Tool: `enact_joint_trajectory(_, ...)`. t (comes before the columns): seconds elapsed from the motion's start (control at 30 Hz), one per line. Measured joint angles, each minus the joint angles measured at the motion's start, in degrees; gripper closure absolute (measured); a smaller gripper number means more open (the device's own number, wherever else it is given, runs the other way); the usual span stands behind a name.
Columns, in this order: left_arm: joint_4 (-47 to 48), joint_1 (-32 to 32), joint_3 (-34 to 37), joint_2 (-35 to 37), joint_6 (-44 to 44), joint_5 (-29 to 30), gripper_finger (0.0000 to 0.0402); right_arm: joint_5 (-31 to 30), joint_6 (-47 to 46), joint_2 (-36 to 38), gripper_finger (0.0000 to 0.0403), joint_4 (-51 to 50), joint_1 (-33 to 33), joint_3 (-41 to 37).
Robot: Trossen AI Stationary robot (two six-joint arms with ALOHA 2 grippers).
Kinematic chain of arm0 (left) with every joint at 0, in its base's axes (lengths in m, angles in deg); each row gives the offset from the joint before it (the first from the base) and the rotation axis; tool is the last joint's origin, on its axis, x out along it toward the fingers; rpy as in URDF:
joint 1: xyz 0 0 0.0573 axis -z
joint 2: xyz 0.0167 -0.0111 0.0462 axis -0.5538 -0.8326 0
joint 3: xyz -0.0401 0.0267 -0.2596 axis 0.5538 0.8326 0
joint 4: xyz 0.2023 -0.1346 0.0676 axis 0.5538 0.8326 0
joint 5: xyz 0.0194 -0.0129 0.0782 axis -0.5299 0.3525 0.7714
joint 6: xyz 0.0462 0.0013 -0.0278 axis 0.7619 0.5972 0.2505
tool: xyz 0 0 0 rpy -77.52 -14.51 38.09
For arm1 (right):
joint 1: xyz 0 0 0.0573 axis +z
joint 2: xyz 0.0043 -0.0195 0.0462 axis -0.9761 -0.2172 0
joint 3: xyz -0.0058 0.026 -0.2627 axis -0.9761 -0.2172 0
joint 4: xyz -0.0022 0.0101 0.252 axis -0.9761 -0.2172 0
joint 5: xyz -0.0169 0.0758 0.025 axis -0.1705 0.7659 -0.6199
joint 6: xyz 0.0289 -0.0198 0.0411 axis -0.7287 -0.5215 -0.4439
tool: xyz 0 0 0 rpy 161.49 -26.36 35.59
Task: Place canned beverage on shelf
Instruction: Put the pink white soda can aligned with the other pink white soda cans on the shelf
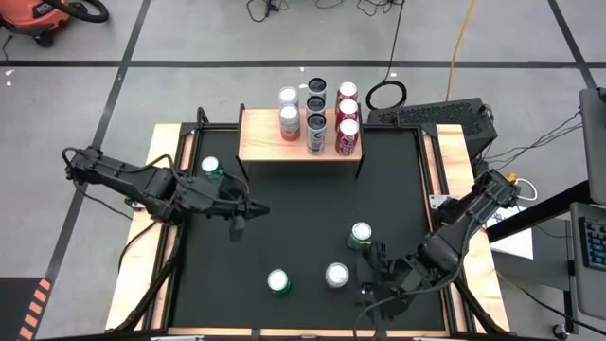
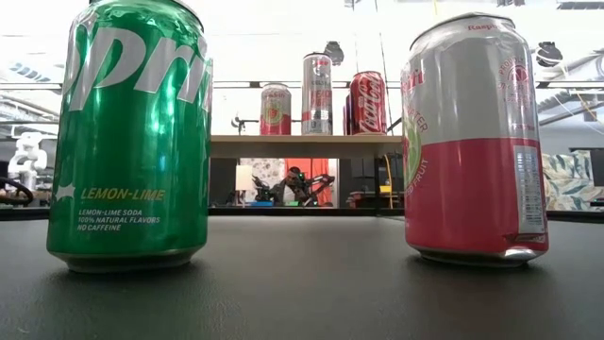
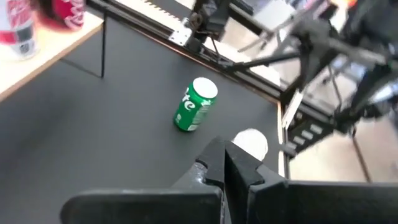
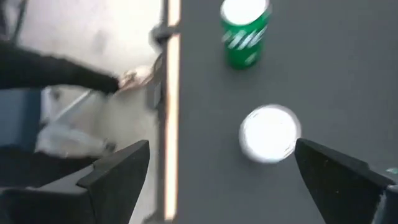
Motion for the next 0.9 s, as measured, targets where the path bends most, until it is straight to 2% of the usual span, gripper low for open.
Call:
enact_joint_trajectory(0.13,1.05,-0.4,0.0,0.0,6.11,-2.75,0.0401,-6.62,-2.02,-0.97,0.0023,1.62,-1.66,0.04)
enact_joint_trajectory(0.3,5.58,-0.11,0.0,0.0,11.06,-9.02,0.0401,-4.05,-5.36,-2.73,0.0023,2.36,-2.77,0.04)
enact_joint_trajectory(0.4,9.76,0.19,0.0,0.0,14.52,-9.71,0.0401,-5.68,-5.44,-2.86,0.0023,1.96,-2.73,0.04)
enact_joint_trajectory(0.5,13.06,0.19,0.02,0.0,19.06,-8.94,0.0401,-9.98,-5.4,-2.86,0.0023,1.36,-3.26,0.04)
enact_joint_trajectory(0.7,16.45,0.19,0.75,0.02,27.39,-4.82,0.0401,-5.52,2.12,-2.86,0.0023,-1.21,-5.5,0.02)
enact_joint_trajectory(0.9,16.53,0.2,1.85,0.0,29.48,3.0,0.0401,-10.2,5.5,-2.86,0.0023,-3.44,-6.55,0.02)
